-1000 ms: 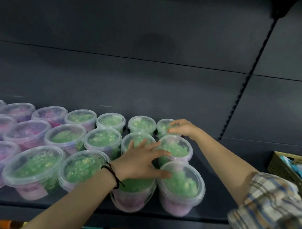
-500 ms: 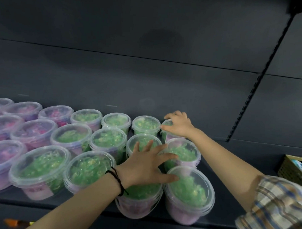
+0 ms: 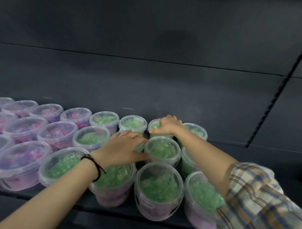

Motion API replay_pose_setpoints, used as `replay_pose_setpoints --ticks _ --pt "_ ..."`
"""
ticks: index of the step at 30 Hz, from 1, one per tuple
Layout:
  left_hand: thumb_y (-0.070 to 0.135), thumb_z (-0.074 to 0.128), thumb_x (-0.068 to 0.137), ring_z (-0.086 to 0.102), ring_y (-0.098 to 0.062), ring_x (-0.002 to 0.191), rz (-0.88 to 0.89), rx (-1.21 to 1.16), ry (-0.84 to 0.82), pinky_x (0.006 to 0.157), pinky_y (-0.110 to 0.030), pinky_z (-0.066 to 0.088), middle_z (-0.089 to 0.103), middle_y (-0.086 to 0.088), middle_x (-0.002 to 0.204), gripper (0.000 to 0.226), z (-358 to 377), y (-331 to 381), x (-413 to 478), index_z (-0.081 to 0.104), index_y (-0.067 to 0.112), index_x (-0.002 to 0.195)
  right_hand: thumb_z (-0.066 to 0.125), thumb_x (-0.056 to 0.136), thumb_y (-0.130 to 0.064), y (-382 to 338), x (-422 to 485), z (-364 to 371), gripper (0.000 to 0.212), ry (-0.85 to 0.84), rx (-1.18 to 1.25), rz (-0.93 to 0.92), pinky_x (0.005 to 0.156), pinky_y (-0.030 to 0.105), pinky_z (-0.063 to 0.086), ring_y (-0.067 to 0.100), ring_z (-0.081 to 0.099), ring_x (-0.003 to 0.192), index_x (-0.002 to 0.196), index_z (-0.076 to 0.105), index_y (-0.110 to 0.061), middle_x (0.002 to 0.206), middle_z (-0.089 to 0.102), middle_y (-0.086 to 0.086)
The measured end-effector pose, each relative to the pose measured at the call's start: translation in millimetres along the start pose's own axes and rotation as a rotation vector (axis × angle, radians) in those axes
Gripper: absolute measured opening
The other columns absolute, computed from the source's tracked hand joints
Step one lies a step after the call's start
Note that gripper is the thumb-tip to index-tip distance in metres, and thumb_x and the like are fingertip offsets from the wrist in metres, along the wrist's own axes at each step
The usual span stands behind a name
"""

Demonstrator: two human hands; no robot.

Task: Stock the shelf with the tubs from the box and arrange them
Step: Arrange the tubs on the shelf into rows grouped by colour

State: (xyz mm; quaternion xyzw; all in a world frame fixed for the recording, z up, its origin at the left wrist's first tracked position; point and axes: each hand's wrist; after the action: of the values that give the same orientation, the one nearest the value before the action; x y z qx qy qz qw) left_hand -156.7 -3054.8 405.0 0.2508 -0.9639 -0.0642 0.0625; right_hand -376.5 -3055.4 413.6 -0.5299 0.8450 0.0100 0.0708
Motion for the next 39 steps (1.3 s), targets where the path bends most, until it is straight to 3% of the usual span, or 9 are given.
replay_pose_setpoints --ticks 5,10,14,18,22,26,31,35,39 --pt "0.091 0.015 0.056 -0.001 -0.012 0.145 -0.086 -0.015 -0.142 0.116 -0.039 0.000 0.012 0.018 0.156 0.087 9.6 -16.5 -17.5 0.018 0.061 0.138 0.063 0.090 -0.040 11.7 6.6 -15.9 0.072 -0.284 0.040 -0.124 0.116 0.041 0.026 0.026 0.020 0.145 0.151 0.029 -0.023 0.160 0.016 0.001" --pt "0.090 0.012 0.059 -0.004 -0.011 0.145 -0.084 -0.037 -0.138 0.118 -0.038 -0.002 0.007 0.016 0.157 0.081 15.1 -19.3 -18.8 0.013 0.064 0.136 0.055 0.088 0.001 27.5 -2.3 -32.7 0.072 -0.403 0.089 -0.168 0.112 0.033 0.028 0.021 0.017 0.146 0.147 0.034 -0.036 0.160 0.012 -0.002" --pt "0.092 0.007 0.056 -0.002 -0.014 0.146 -0.075 -0.027 -0.121 0.118 -0.041 0.000 0.009 0.014 0.157 0.084 21.0 -22.2 -17.3 0.010 0.065 0.136 0.059 0.088 -0.025 22.8 -2.7 -23.9 0.047 -0.260 0.304 -0.113 0.109 0.032 0.033 0.020 0.035 0.138 0.133 0.052 -0.030 0.148 0.038 -0.002" --pt "0.091 0.008 0.057 -0.005 -0.016 0.146 -0.067 -0.038 -0.120 0.117 -0.042 -0.002 0.006 0.012 0.158 0.085 22.0 -22.5 -16.8 0.011 0.062 0.138 0.062 0.080 -0.060 8.2 6.4 -0.7 0.053 -0.006 0.160 -0.036 0.107 0.045 0.037 0.028 0.039 0.130 0.122 0.056 -0.029 0.134 0.049 0.001" --pt "0.090 0.009 0.059 -0.006 -0.017 0.146 -0.064 -0.044 -0.132 0.117 -0.043 -0.002 0.005 0.010 0.159 0.085 18.3 -21.1 -17.4 0.009 0.061 0.139 0.070 0.084 -0.041 10.7 5.2 -9.2 0.053 -0.127 0.275 -0.102 0.104 0.029 0.036 0.020 0.045 0.131 0.130 0.055 -0.021 0.143 0.046 -0.001" --pt "0.090 0.016 0.058 -0.006 -0.011 0.145 -0.060 -0.091 -0.143 0.117 -0.037 -0.001 0.004 0.012 0.159 0.098 9.4 -26.0 -20.8 0.007 0.048 0.146 0.071 0.082 -0.042 9.4 8.8 -16.7 0.056 -0.159 0.247 -0.121 0.107 0.031 0.037 0.019 0.045 0.130 0.132 0.052 -0.024 0.144 0.045 -0.002" --pt "0.102 0.004 0.030 -0.001 -0.010 0.146 -0.097 -0.045 -0.183 0.116 -0.038 0.001 0.007 0.014 0.158 0.132 -6.9 -47.5 -22.4 0.019 0.042 0.147 0.066 0.089 -0.033 -24.7 13.3 -19.3 0.057 -0.102 0.291 -0.384 0.113 0.032 0.025 0.016 0.027 0.140 0.142 0.043 -0.030 0.152 0.031 -0.002" --pt "0.101 0.017 0.038 0.001 -0.003 0.144 -0.058 -0.125 -0.232 0.118 -0.036 0.002 0.010 0.018 0.157 0.120 -11.8 -67.1 -26.0 0.023 0.046 0.145 0.060 0.094 -0.030 -55.1 28.5 -17.1 0.057 -0.252 0.162 -0.429 0.118 0.033 0.016 0.017 0.012 0.148 0.146 0.036 -0.033 0.160 0.014 -0.004" --pt "0.083 0.038 0.068 -0.005 0.006 0.138 -0.007 -0.138 -0.229 0.116 -0.034 -0.003 0.008 0.019 0.157 0.087 -7.3 -75.6 -29.1 0.020 0.046 0.145 0.057 0.093 -0.044 -61.7 35.9 -16.5 0.057 -0.261 0.098 -0.411 0.115 0.034 0.021 0.020 0.022 0.144 0.145 0.038 -0.034 0.157 0.024 -0.001"
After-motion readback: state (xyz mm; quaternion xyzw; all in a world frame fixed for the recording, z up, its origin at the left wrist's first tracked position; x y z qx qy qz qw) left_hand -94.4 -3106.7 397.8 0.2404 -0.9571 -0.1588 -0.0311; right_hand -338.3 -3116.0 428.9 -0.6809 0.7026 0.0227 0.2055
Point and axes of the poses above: each hand's wrist, its own x-axis towards the middle knuckle, its own z-axis out of the palm, y = z × x
